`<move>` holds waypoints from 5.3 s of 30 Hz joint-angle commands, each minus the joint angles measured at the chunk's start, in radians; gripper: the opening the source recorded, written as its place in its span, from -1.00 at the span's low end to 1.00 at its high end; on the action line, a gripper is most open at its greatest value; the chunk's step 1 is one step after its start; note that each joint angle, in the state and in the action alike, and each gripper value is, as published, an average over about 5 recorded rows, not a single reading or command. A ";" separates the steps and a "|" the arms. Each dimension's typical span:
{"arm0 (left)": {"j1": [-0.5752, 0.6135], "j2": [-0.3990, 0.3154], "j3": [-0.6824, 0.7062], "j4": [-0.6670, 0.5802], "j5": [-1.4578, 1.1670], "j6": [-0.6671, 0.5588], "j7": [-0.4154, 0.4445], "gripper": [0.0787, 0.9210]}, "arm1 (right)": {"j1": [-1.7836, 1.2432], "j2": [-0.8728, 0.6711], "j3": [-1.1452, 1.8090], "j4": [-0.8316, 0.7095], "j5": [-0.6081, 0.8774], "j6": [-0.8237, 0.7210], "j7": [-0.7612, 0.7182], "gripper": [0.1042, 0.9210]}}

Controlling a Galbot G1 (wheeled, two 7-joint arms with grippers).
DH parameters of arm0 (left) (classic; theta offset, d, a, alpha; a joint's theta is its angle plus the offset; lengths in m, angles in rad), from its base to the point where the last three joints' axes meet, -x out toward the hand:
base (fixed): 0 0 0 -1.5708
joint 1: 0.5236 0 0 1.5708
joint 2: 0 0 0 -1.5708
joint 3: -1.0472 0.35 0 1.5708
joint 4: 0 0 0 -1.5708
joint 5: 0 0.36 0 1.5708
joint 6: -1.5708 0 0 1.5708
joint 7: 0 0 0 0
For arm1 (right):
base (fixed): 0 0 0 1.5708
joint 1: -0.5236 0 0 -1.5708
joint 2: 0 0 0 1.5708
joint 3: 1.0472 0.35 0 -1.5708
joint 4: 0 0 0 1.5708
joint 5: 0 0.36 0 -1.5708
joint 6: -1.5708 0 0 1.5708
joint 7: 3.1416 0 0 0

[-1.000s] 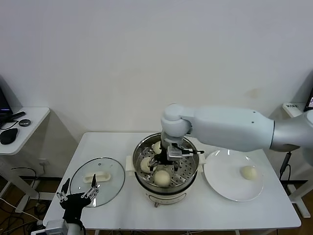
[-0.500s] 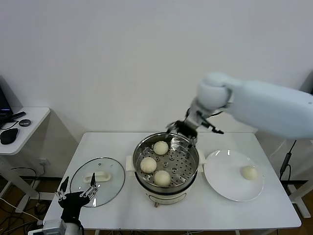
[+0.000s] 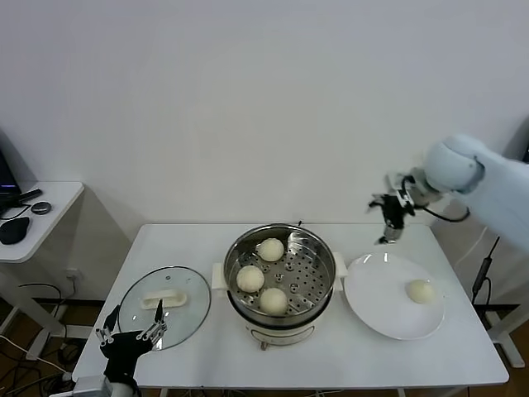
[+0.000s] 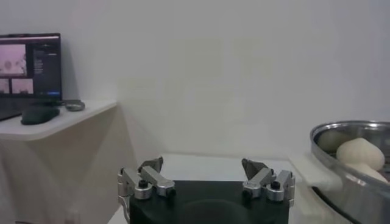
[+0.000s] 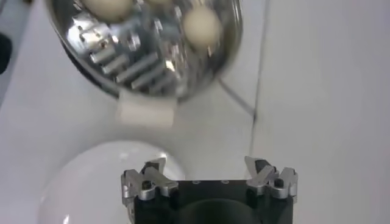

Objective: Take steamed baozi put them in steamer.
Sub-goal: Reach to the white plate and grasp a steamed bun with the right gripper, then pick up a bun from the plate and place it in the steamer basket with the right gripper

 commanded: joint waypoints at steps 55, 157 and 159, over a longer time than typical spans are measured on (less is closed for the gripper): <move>0.048 -0.015 -0.008 0.016 0.024 -0.002 -0.003 0.77 | -0.506 0.141 0.417 -0.438 -0.513 0.412 0.035 0.76; -0.084 -0.002 0.018 -0.019 -0.008 0.026 -0.002 0.77 | 0.339 0.399 -0.488 0.006 0.462 -0.288 0.169 0.75; -0.081 -0.004 0.016 -0.023 -0.009 0.026 -0.001 0.77 | 0.326 0.359 -0.400 -0.005 0.498 -0.263 0.190 0.76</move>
